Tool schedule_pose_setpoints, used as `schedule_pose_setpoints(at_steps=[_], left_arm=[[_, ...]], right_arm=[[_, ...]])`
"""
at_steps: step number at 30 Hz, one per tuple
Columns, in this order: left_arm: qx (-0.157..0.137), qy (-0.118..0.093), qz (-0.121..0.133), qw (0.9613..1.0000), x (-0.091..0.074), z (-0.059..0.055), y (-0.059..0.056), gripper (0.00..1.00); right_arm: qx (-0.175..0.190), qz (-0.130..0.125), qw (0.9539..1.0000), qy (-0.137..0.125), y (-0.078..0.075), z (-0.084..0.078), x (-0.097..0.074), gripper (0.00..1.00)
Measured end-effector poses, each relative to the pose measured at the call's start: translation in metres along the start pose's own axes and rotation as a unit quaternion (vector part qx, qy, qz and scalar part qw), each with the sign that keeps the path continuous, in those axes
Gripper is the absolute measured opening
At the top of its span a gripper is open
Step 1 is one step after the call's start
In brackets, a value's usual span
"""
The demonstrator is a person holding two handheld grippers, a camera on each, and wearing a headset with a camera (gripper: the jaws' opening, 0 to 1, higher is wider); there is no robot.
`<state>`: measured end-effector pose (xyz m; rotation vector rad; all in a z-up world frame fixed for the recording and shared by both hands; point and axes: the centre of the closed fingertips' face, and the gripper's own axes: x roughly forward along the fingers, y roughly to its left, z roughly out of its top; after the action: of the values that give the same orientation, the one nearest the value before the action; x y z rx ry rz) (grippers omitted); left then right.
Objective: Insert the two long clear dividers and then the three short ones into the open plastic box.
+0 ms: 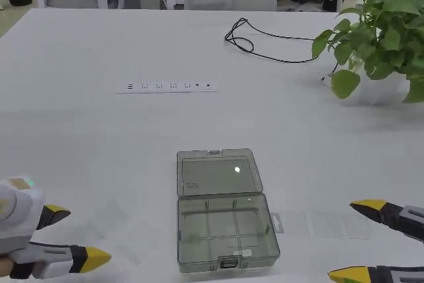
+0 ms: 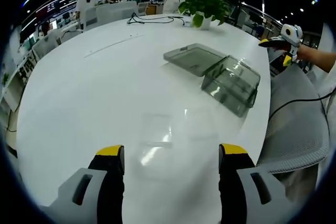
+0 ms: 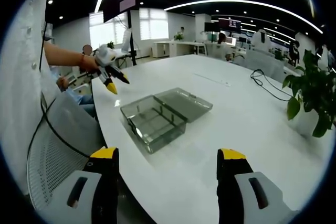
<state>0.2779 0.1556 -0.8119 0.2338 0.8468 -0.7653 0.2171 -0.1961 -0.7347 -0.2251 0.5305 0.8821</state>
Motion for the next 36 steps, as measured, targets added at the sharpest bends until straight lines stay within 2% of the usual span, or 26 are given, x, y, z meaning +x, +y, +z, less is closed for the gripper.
schedule_pose_setpoints(at_steps=[4, 8, 16, 24, 29, 36], left_arm=[[-0.003, 0.027, 0.016, 0.9995, 0.004, -0.009, 0.008, 0.70], [-0.008, 0.042, 0.022, 0.9989, 0.007, -0.013, 0.013, 0.64], [0.003, 0.084, 0.030, 0.9960, 0.013, -0.020, 0.016, 0.54], [0.021, 0.125, 0.036, 0.9912, 0.019, -0.028, 0.018, 0.47], [0.028, 0.134, 0.044, 0.9896, 0.018, -0.027, 0.020, 0.45], [0.018, 0.149, 0.048, 0.9875, 0.019, -0.027, 0.020, 0.40]], right_arm=[[0.001, 0.001, 1.0000, -0.001, -0.001, 0.000, 0.001, 0.77], [0.003, 0.001, 1.0000, -0.001, -0.001, -0.001, 0.002, 0.76], [0.004, 0.002, 1.0000, -0.003, 0.000, 0.000, 0.003, 0.76], [0.006, 0.000, 1.0000, -0.005, 0.000, 0.001, 0.003, 0.76], [0.009, -0.001, 0.9999, -0.005, 0.000, 0.001, 0.003, 0.76], [0.010, 0.001, 0.9999, -0.007, -0.001, 0.000, 0.005, 0.76]])
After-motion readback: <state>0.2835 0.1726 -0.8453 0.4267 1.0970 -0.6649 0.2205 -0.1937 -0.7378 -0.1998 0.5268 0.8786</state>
